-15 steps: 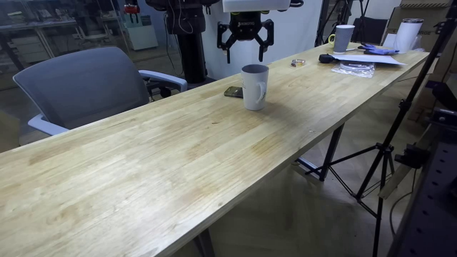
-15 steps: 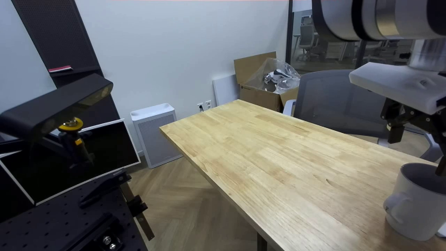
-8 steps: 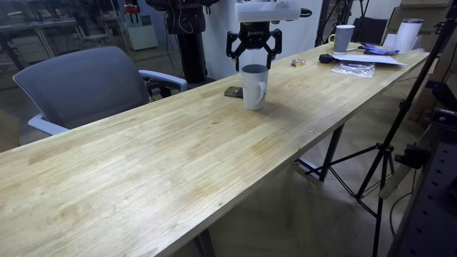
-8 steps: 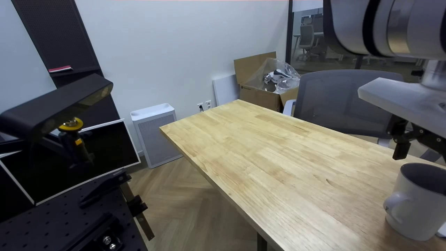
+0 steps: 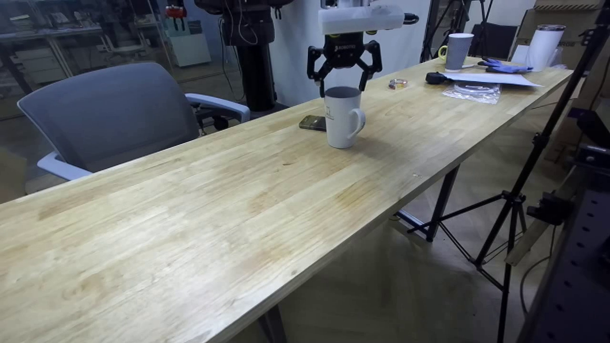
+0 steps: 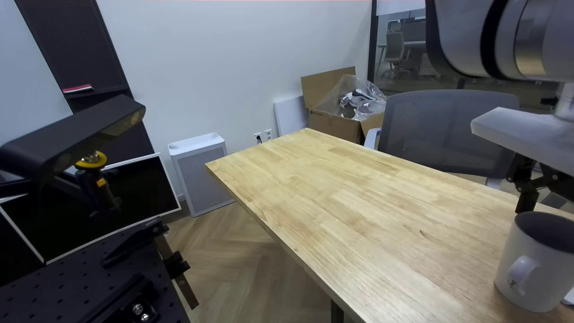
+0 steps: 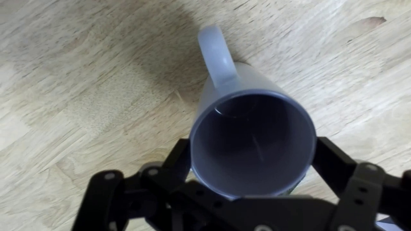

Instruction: Move the white mug cup from the right to the left

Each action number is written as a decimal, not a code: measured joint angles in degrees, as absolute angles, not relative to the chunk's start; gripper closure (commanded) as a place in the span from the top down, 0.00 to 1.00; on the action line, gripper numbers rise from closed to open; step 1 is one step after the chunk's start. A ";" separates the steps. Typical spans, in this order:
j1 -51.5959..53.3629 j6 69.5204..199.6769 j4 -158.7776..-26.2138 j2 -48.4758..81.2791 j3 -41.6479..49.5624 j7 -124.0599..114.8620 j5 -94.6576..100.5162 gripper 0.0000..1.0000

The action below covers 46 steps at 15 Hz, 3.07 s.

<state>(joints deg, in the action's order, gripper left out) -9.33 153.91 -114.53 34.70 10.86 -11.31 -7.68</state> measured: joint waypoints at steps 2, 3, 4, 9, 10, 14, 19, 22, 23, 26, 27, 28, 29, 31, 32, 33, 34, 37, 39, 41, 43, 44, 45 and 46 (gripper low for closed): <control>-8.50 153.75 -114.14 34.73 11.58 -11.63 -6.99 1.00; -7.98 153.65 -113.89 34.73 12.00 -12.02 -6.52 1.00; -7.36 153.62 -113.68 34.74 12.47 -12.42 -6.02 1.00; -3.41 153.50 -113.38 34.86 15.35 -15.85 -2.36 1.00; -2.63 153.49 -113.38 35.00 15.71 -16.55 -1.84 1.00; -0.61 153.49 -113.33 36.25 15.38 -17.88 -1.53 1.00; -1.66 153.86 -113.27 37.71 12.01 -16.73 -2.77 0.75; -3.82 153.86 -113.12 38.11 10.37 -14.60 -4.19 0.60; -4.56 153.86 -113.03 38.21 9.98 -13.96 -4.65 0.51; -6.35 153.86 -112.58 38.57 9.00 -12.66 -5.96 0.31; -6.80 153.86 -112.43 38.67 8.71 -12.35 -6.38 0.25; -7.15 153.86 -112.33 38.72 8.51 -12.12 -6.82 0.17; -7.45 153.86 -112.26 38.74 8.35 -12.04 -7.03 0.11; -7.84 153.83 -112.21 38.75 8.12 -12.02 -7.66 0.01; -7.92 153.81 -112.20 38.75 8.13 -12.04 -7.93 0.00; -7.94 153.80 -112.20 38.75 8.17 -12.15 -8.03 0.00; -7.92 153.82 -112.17 38.75 8.31 -12.31 -8.04 0.02; -7.76 153.86 -112.14 38.78 8.48 -12.80 -8.08 0.02; -7.67 153.96 -112.14 38.81 8.57 -13.15 -8.08 0.02; -7.80 153.79 -111.47 38.72 8.94 -13.19 -8.09 0.02; -8.08 153.52 -110.29 38.47 9.42 -13.19 -8.09 0.02; -8.16 153.44 -109.77 38.28 9.64 -13.19 -8.11 0.02; -8.26 153.31 -109.30 38.05 9.78 -13.19 -8.12 0.02; -8.29 153.21 -108.91 37.78 9.92 -13.19 -8.14 0.02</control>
<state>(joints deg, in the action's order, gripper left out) -8.29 153.21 -108.91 37.78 9.92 -13.19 -8.14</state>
